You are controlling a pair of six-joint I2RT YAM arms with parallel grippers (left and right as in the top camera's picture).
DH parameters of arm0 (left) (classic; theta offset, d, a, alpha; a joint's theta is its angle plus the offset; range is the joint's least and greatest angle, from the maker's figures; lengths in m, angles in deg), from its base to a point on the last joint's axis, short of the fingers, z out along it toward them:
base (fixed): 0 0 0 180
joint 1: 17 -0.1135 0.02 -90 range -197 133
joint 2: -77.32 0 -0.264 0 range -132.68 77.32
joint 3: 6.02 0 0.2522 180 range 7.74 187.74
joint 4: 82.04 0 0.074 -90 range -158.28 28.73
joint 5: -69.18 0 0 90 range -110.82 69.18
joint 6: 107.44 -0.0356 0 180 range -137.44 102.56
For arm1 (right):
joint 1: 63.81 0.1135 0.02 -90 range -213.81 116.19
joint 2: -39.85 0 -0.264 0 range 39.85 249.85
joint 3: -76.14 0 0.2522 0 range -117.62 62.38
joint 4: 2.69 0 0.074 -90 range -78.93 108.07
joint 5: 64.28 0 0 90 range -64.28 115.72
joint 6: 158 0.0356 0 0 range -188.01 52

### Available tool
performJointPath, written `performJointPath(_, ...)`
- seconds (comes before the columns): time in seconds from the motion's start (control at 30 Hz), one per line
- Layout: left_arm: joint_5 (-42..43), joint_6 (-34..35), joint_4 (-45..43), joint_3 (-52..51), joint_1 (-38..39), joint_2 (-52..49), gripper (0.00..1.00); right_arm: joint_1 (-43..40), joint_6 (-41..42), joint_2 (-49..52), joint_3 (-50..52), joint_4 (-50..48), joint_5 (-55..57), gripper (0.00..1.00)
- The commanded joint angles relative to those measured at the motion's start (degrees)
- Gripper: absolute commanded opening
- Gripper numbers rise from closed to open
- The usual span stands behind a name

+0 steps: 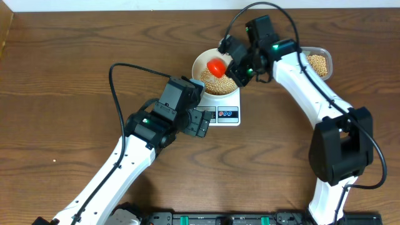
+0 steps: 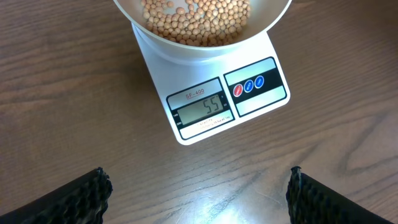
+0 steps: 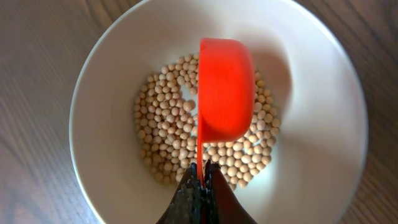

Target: Scoop item into bowl and weigh 50g on scale

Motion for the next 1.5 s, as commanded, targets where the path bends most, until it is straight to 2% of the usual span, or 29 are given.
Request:
performJointPath(0.0, -0.9, -0.2, 0.2, 0.1, -0.2, 0.4, 0.92, 1.5, -2.8, 0.1, -0.9, 0.6, 4.7, 0.01)
performJointPath(0.4, -0.9, -0.2, 0.2, 0.1, -0.2, 0.4, 0.93, 2.6, -5.3, 0.1, -0.9, 5.1, 4.5, 0.01)
performJointPath(1.03, -0.9, -0.2, 0.2, 0.1, -0.2, 0.4, 0.92, 2.2, -5.5, 0.1, -0.9, 7.6, -4.7, 0.01)
performJointPath(1.3, -0.9, -0.2, 0.2, 0.1, -0.2, 0.4, 0.92, -0.6, -5.2, 0.1, -0.9, 8.2, -11.6, 0.01)
performJointPath(1.47, -0.9, -0.2, 0.2, 0.1, -0.2, 0.4, 0.92, -4.3, -4.7, 0.1, -0.9, 8.8, -20.7, 0.01)
